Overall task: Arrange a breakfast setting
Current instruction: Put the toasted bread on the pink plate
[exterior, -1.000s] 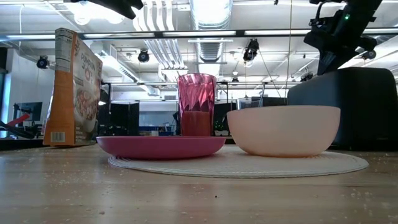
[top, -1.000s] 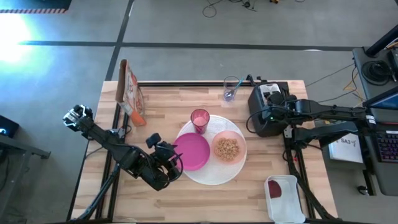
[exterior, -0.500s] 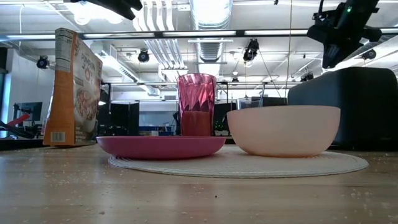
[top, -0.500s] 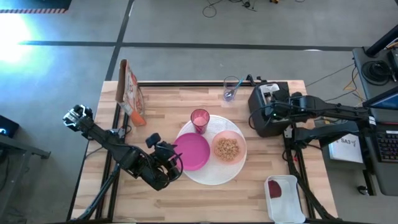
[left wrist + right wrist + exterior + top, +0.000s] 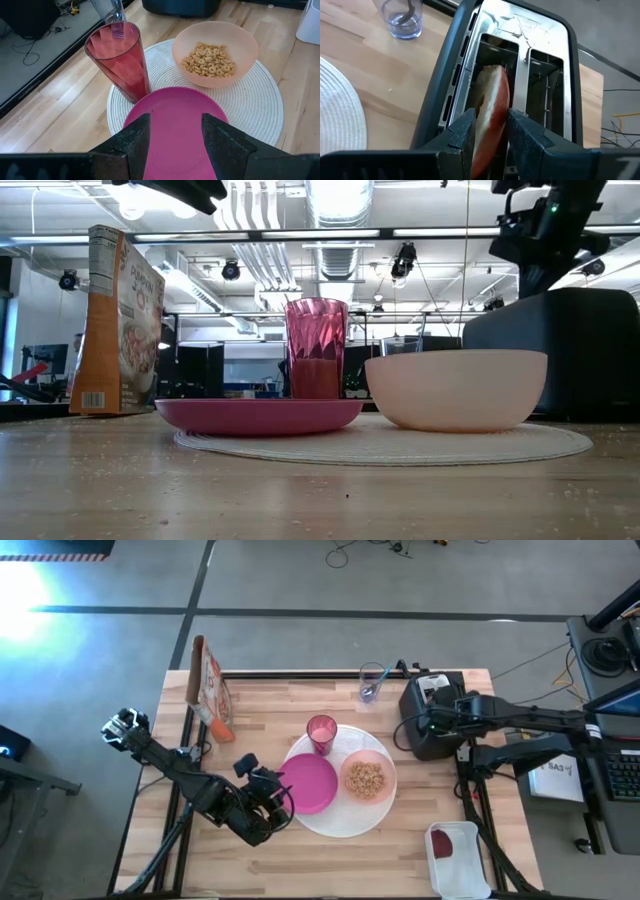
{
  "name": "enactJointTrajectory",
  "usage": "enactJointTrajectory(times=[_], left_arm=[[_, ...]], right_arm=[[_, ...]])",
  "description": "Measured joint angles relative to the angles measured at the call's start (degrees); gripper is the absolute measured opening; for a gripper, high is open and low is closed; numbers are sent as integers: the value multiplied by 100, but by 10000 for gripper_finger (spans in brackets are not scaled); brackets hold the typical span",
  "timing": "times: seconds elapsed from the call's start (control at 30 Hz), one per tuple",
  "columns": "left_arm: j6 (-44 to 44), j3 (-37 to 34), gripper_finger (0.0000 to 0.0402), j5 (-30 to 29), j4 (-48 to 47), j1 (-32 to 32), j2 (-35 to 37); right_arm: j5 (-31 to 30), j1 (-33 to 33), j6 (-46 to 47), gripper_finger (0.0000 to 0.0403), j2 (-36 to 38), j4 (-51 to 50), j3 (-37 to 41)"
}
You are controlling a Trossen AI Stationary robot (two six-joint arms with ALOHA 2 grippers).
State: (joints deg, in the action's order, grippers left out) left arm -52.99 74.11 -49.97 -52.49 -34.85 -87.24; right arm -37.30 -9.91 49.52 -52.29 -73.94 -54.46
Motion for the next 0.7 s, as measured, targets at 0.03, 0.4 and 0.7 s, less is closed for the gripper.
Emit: enactJointTrajectory(times=[0.03,0.4,0.7], left_arm=[[1,0,160,0,-3,0,0],[0,0,160,-1,-45,0,0],[0,0,160,0,-90,0,0]], right_arm=[[0,0,0,100,-30,2,0],[-42,0,-4,100,-364,-3,55],[-58,0,-6,86,-431,5,77]])
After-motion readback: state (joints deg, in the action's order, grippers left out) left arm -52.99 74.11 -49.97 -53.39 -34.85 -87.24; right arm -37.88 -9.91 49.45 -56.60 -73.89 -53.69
